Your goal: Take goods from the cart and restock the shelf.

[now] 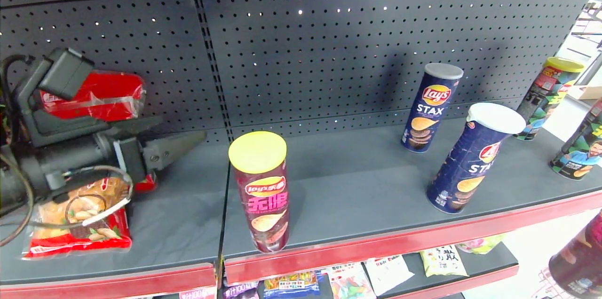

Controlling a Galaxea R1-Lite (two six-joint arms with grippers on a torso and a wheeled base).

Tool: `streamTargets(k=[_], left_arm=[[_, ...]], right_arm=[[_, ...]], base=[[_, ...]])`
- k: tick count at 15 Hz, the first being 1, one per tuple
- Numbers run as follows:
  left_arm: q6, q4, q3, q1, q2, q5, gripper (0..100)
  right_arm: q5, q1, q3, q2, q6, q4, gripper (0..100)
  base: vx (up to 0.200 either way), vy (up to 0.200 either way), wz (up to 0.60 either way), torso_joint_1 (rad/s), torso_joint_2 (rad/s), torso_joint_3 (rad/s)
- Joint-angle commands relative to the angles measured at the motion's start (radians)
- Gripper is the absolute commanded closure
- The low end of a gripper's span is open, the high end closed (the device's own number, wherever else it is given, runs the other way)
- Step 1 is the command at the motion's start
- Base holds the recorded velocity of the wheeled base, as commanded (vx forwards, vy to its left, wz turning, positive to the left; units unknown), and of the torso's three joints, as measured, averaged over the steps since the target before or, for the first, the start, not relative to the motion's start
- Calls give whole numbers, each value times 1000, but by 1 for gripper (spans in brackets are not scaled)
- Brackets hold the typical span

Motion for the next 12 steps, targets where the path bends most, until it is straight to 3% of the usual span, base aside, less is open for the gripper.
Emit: streamTargets(k=[1,2,3,4,11,12], left_arm=[[25,383,-11,7,-257,47,0],[62,447,-10,7,-275,70,0],[79,450,-5,7,-274,104,0],[102,435,10,2,-268,245,0],[109,357,55,5,-284,277,0],[109,357,55,5,-284,286,0]], right_arm=[[3,0,8,13,-3,-5,100],[3,1,3,9,-7,-3,100],[3,1,3,7,-15,-3,100],[19,1,5,3,-34,-5,100],[25,1,14,-5,-35,-2,100],[23,1,13,-5,-37,-2,100]], base=[[0,0,0,0,0,0],[0,0,0,0,0,0],[0,0,0,0,0,0],[0,0,0,0,0,0],[0,0,0,0,0,0],[-200,0,0,2,2,-2]])
